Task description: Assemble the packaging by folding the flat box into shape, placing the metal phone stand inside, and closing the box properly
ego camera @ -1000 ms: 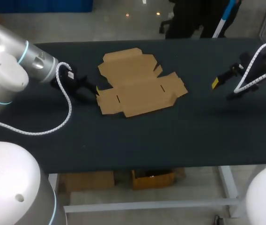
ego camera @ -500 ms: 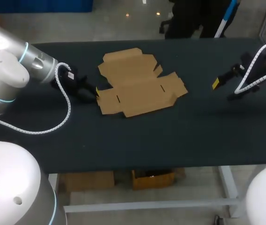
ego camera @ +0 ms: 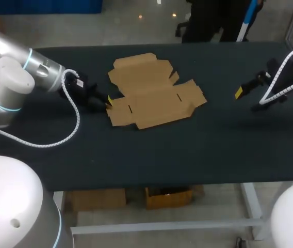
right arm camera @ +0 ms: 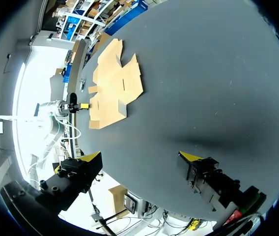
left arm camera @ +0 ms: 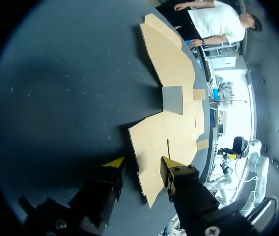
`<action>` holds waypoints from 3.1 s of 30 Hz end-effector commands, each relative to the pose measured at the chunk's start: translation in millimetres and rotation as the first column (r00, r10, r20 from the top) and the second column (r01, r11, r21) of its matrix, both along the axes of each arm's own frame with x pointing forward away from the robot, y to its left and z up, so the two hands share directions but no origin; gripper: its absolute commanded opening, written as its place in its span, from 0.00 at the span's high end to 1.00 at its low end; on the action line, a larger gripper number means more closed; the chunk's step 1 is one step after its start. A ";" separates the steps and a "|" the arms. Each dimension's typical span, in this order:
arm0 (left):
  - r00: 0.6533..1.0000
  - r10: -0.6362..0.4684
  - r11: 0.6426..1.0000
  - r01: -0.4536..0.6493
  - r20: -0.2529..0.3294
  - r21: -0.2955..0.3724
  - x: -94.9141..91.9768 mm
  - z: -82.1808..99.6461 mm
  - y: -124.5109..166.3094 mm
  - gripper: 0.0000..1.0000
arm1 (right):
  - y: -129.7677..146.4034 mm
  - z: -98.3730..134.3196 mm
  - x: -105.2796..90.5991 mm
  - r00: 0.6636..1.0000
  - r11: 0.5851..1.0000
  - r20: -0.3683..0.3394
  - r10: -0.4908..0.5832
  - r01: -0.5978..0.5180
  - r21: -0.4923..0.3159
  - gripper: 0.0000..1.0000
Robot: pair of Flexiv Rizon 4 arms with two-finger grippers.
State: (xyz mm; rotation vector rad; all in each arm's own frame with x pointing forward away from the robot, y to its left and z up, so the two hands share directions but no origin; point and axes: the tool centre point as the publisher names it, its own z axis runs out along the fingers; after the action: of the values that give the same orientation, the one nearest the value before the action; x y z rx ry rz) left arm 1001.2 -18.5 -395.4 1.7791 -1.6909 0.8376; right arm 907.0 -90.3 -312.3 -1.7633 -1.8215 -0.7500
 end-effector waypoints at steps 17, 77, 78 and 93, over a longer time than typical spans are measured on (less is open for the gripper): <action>0.999 -0.038 0.997 0.038 0.002 -0.069 7.6 -8.4 -9.4 0.91 | -2.4 0.4 -1.9 1.000 1.000 -0.003 -0.007 0.007 0.001 0.00; 0.970 -0.205 0.975 0.214 -0.128 0.061 -53.0 16.5 -36.9 1.00 | -3.8 0.4 -5.4 1.000 1.000 -0.004 -0.007 0.007 0.006 0.00; 0.971 -0.203 0.975 0.213 -0.127 0.065 -54.2 16.8 -36.9 1.00 | -3.8 0.3 -5.3 1.000 1.000 -0.005 -0.007 0.007 0.006 0.00; 0.991 -0.128 0.981 0.131 -0.028 0.145 -56.8 31.3 -24.0 0.00 | -1.5 -1.5 -2.3 1.000 1.000 -0.007 0.001 -0.001 0.011 0.00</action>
State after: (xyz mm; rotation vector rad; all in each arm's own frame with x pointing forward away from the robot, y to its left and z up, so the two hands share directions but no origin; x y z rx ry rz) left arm 953.2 -46.4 -373.5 1.7069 -1.8692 0.6040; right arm 903.0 -91.2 -313.5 -1.7645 -1.8123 -0.7525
